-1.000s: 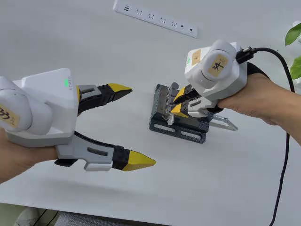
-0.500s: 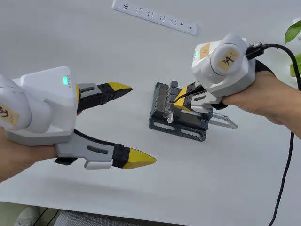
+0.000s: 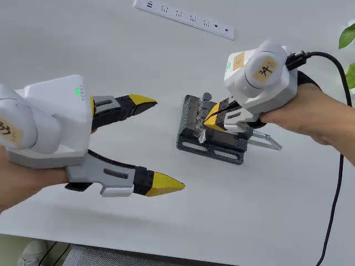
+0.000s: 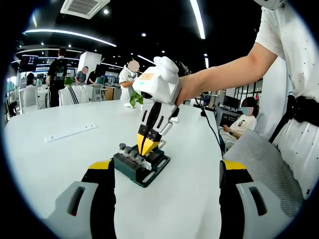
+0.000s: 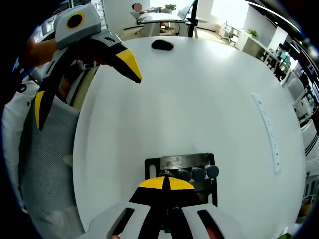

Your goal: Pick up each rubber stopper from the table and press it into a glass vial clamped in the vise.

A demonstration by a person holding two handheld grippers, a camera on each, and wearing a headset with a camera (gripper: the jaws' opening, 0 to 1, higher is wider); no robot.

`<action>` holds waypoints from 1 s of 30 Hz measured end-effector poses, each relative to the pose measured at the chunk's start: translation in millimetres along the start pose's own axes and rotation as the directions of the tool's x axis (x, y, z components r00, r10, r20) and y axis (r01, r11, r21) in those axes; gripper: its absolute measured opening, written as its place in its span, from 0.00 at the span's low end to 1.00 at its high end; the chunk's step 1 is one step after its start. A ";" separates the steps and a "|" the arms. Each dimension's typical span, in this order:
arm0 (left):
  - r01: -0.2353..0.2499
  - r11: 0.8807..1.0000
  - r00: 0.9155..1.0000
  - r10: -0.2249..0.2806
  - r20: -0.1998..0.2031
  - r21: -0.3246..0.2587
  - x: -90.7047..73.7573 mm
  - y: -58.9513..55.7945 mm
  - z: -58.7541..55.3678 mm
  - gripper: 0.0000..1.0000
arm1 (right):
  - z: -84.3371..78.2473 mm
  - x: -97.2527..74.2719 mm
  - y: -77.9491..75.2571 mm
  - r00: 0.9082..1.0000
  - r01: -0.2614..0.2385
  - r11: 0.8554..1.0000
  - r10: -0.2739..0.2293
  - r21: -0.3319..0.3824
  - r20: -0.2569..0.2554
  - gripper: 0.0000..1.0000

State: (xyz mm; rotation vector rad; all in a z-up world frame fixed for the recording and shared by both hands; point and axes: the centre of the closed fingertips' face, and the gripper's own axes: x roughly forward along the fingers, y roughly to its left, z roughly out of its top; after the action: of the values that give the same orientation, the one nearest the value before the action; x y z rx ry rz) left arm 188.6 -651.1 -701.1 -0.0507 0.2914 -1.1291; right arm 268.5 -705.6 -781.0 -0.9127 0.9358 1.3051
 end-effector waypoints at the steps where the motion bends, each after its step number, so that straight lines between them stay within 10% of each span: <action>1: 0.001 1.000 1.000 -0.001 -0.001 -0.001 0.1 -0.3 -0.2 0.86 | 0.4 0.0 0.1 1.000 -0.001 1.000 0.001 0.003 0.001 0.00; 30: 0.008 1.000 1.000 -0.008 0.002 -0.003 1.3 -1.7 0.1 0.85 | -1.0 0.1 1.3 1.000 -0.005 1.000 0.005 -0.001 -0.004 0.00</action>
State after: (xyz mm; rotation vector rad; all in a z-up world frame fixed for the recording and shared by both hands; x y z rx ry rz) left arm 187.7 -653.0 -701.0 -0.0558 0.2916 -1.1360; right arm 267.2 -706.4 -781.5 -0.9147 0.9414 1.3078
